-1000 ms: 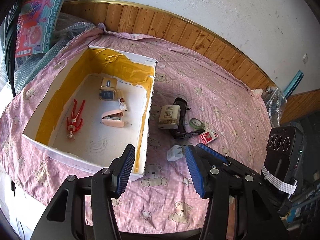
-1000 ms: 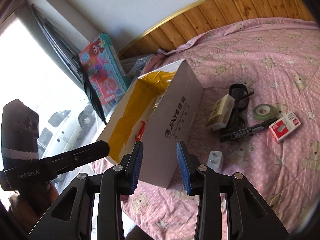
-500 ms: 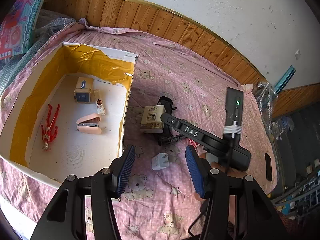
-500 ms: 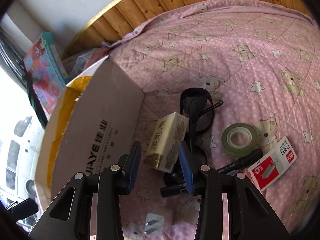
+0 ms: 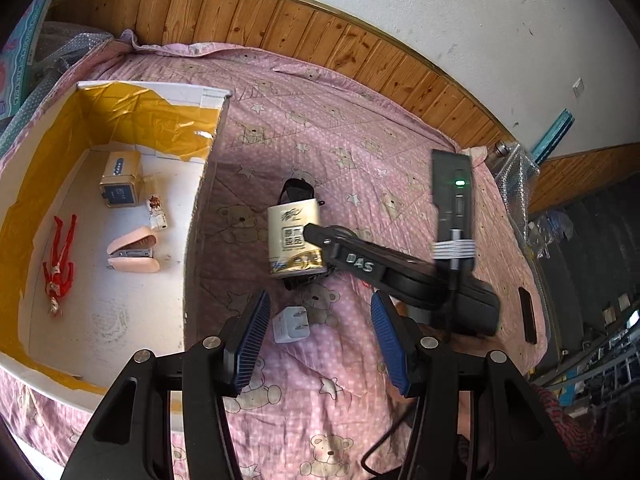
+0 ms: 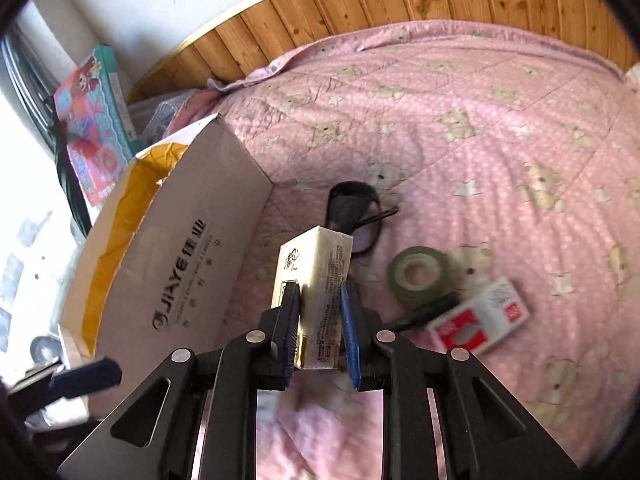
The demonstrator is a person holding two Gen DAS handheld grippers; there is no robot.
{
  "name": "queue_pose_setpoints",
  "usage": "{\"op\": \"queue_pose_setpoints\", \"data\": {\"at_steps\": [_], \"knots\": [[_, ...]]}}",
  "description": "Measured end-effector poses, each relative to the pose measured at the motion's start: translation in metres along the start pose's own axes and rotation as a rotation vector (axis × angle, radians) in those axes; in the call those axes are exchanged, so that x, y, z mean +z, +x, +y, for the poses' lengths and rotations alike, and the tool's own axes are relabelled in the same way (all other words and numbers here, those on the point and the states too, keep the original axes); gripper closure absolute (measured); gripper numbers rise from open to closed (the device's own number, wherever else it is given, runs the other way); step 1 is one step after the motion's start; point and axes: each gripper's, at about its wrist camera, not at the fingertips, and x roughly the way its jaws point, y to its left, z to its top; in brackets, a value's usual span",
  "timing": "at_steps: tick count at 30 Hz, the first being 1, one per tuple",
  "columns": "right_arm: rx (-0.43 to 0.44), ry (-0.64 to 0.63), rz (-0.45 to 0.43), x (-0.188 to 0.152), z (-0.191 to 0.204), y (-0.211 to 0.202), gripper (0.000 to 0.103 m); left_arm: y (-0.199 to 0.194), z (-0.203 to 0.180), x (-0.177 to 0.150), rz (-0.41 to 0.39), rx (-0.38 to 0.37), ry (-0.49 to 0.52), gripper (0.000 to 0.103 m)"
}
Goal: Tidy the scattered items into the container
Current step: 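Grasp the beige printed tissue pack with the right tool, then grasp the white plug charger with the left tool while the right tool holds the beige pack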
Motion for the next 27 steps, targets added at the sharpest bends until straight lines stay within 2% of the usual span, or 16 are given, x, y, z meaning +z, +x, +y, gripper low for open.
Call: {"op": "queue_pose_setpoints", "data": {"at_steps": [4,5,6,8,12,14,15,18,20,21,23,24,25,27], "knots": [[-0.159,-0.156,0.049,-0.024,-0.013,-0.026,0.08,0.021,-0.002,-0.009,0.043,0.015,0.008,0.045],[-0.172,-0.163,0.06,-0.029,-0.019,-0.025,0.076,0.023,-0.008,-0.011,0.028,0.05,0.043,0.043],[-0.173,-0.154,0.074,-0.035,-0.024,-0.022,0.076,0.027,-0.015,-0.012,0.026,0.074,0.08,0.037],[-0.163,-0.125,0.098,-0.043,-0.031,-0.012,0.073,0.036,-0.027,-0.015,0.038,0.102,0.132,0.037],[-0.15,-0.067,0.103,-0.053,-0.042,-0.003,0.074,0.053,-0.029,-0.018,0.06,0.114,0.142,0.037],[-0.126,-0.047,0.1,-0.054,-0.047,-0.005,0.077,0.064,-0.024,-0.022,0.085,0.142,0.134,0.037],[-0.121,-0.047,0.097,-0.054,-0.048,-0.007,0.083,0.069,-0.02,-0.023,0.096,0.137,0.126,0.037],[-0.105,-0.047,0.085,-0.053,-0.046,-0.015,0.088,0.089,-0.009,-0.03,0.116,0.174,0.098,0.037],[-0.099,-0.06,0.083,-0.054,-0.043,-0.018,0.087,0.102,0.0,-0.033,0.127,0.182,0.08,0.054],[-0.104,-0.067,0.083,-0.055,-0.041,-0.017,0.086,0.108,0.005,-0.034,0.14,0.189,0.068,0.07],[-0.113,-0.064,0.078,-0.057,-0.042,-0.016,0.082,0.116,0.014,-0.038,0.16,0.197,0.042,0.072],[-0.111,-0.058,0.082,-0.059,-0.044,-0.014,0.074,0.117,0.015,-0.04,0.158,0.203,0.038,0.072],[-0.114,-0.049,0.085,-0.06,-0.047,-0.012,0.071,0.116,0.015,-0.042,0.154,0.198,0.037,0.071],[-0.103,-0.03,0.092,-0.062,-0.053,-0.007,0.069,0.117,0.017,-0.043,0.142,0.203,0.029,0.07]]}}
